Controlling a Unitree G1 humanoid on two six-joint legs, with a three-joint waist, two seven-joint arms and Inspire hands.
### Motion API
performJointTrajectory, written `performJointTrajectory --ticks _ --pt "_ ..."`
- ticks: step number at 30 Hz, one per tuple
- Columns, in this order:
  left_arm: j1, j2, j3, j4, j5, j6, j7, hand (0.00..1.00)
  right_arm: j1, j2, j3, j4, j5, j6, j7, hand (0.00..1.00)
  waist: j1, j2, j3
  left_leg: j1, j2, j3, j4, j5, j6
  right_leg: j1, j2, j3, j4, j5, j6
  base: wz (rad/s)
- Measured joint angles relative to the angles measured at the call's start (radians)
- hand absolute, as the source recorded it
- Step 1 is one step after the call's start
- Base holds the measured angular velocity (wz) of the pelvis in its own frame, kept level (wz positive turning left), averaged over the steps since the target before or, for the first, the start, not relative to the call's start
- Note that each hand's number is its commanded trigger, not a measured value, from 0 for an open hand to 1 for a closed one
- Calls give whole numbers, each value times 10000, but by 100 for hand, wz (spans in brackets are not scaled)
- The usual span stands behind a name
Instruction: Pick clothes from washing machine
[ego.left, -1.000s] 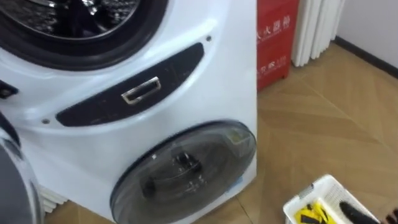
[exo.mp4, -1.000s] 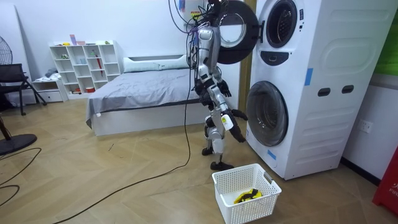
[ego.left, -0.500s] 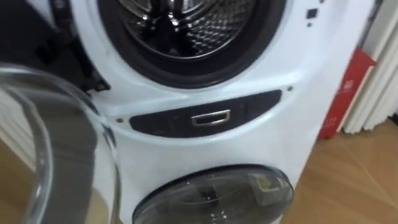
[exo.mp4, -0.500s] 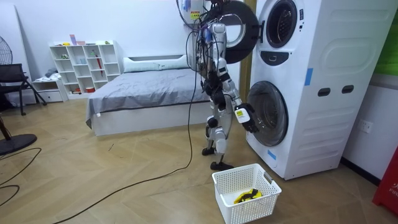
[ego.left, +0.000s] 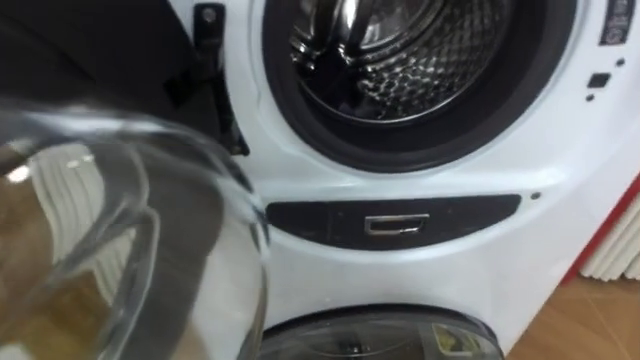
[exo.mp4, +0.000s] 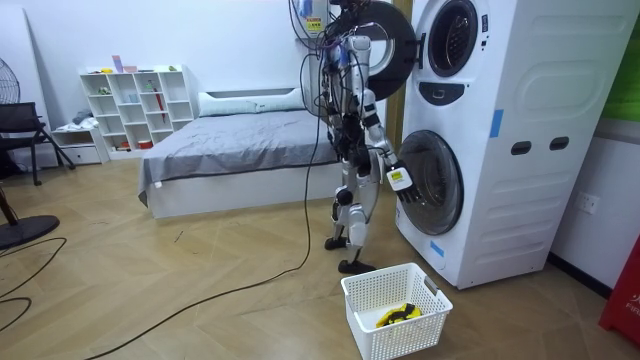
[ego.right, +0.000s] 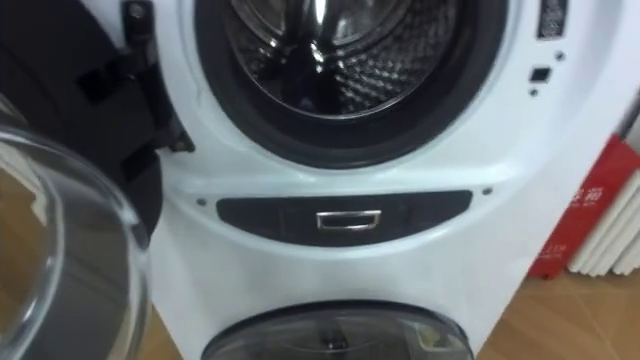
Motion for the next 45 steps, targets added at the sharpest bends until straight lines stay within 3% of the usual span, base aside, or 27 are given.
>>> performJointTrajectory --ticks 3,5,15,18,22,25,26,27,28,29,30,31,32,33,35,37,38,42,44,45 --pt "-81 2 30 -12 336 19 -3 0 123 46 49 -33 -108 76 258 0 -17 -5 4 0 -59 -214 -5 -5 10 136 -2 -21 -148 -32 50 20" --pt "-201 6 29 -19 418 23 -2 0 171 47 285 -22 -170 83 416 0 147 3 1 13 -63 -213 -11 -17 26 139 6 -1 -173 -46 71 0" --pt "-471 -7 39 -105 418 -50 54 0 346 47 374 7 -613 85 693 0 195 94 -24 8 -28 -185 43 -47 3 133 55 126 -159 -72 43 -1" --pt "-280 35 47 -6 424 -44 84 0 408 48 374 40 -603 98 785 0 191 69 22 -102 129 -182 558 -346 -86 121 214 308 -116 -147 -72 -8" --pt "-55 183 57 -8 747 -10 66 0 405 46 356 24 -903 178 913 0 217 154 9 -693 583 -202 1812 -752 -332 -124 742 797 56 -264 -470 -2" --pt "-4 194 44 -122 904 139 -111 0 375 -20 295 -130 -1283 139 941 0 243 305 17 -1404 978 -251 3012 -868 -517 -328 997 817 32 -199 -804 -18" --pt "-1 171 53 -146 925 186 -224 0 351 -67 210 -118 -1564 115 1004 0 253 424 34 -1712 1188 -222 3828 -943 -509 -414 1082 684 61 -198 -1033 -41" --pt "4 140 54 -126 930 196 -267 0 329 -99 165 -128 -1722 105 1040 0 280 476 47 -1823 1291 -185 4472 -1003 -438 -418 1149 766 115 -214 -1104 -66" --pt "49 52 59 -60 910 297 -411 0 346 -180 52 -163 -1917 77 1071 0 365 662 64 -1812 1394 -186 5867 -1037 -367 -422 1237 781 253 -278 -1202 -66" --pt "27 -9 52 -87 899 374 -569 0 430 -248 -10 -166 -1995 83 1046 0 295 848 19 -1522 1419 -195 6882 -1030 -370 -429 1306 761 375 -328 -1271 -44" --pt "-23 -6 51 -128 893 374 -638 0 450 -271 -7 -165 -1994 85 1016 0 137 932 36 -1334 1410 -208 7104 -1028 -378 -451 1347 705 407 -299 -1225 6" --pt "-188 7 42 -276 866 372 -652 0 473 -273 -9 -133 -1980 85 952 0 -151 1001 32 -892 1343 -291 7084 -986 -467 -650 1359 544 611 -324 -1277 32" --pt "-402 4 22 -448 845 345 -650 0 469 -272 -7 -128 -1961 84 933 0 -251 1042 27 -451 1279 -388 6779 -950 -638 -983 1359 502 929 -330 -1289 25" --pt "-543 -4 17 -455 830 316 -651 0 454 -272 -3 -130 -1951 79 913 0 -251 1060 32 -208 1294 -401 6452 -952 -646 -1139 1365 423 1023 -323 -1310 26" --pt "-1229 -34 -130 -556 911 263 -655 0 341 -272 -21 -163 -1922 71 891 0 -400 1100 35 742 1277 -827 4841 -1098 -906 -1765 1364 113 1295 -268 -1396 26" --pt "-1684 -40 -424 -621 895 260 -659 0 227 -254 -29 -199 -1824 67 893 0 -457 1175 -16 1263 1307 -1160 3729 -1136 -939 -2203 1358 -151 1468 -158 -1432 28" --pt "-1962 -40 -631 -630 904 263 -659 0 84 -227 -49 -204 -1774 68 892 0 -514 1180 -9 1480 1361 -1347 3000 -1385 -1044 -2446 1344 -340 1471 11 -1433 34" --pt "-2200 -84 -1158 -794 1076 180 -640 0 -394 -242 -52 -514 -1882 72 859 0 -516 1160 5 1773 1267 -1280 961 -2181 -797 -3151 1155 -421 1324 871 -1315 8" --pt "-2259 -124 -1430 -709 1112 135 -640 0 -381 -150 -29 -851 -1851 99 911 0 -457 985 65 1625 733 -1092 476 -2294 -469 -3179 822 -337 714 1846 -1100 13" --pt "-2235 -120 -1454 -667 1092 112 -639 0 -383 -104 -22 -901 -1837 93 953 0 -450 862 71 1517 542 -990 486 -2223 -265 -3159 698 -215 471 2118 -1036 6"
